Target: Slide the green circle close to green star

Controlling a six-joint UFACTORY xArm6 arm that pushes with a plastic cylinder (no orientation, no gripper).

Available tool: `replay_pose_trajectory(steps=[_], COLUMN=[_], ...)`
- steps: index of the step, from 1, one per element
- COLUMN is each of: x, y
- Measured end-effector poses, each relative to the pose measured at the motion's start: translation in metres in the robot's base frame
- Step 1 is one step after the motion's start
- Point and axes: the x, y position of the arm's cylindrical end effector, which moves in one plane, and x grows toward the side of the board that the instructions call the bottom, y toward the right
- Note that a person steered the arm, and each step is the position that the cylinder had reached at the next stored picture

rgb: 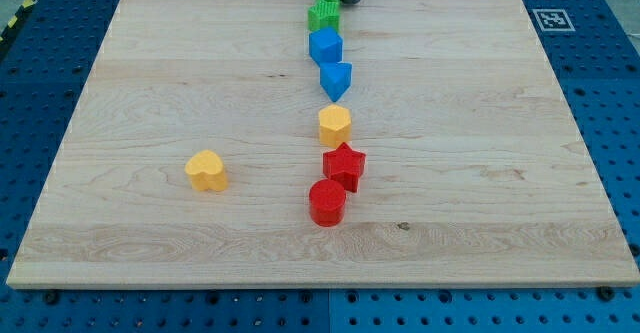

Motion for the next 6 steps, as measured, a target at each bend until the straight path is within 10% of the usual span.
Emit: replay_pose_trajectory(steps=[4, 6], x=[0.019, 0.179], y=[0.014, 0.026])
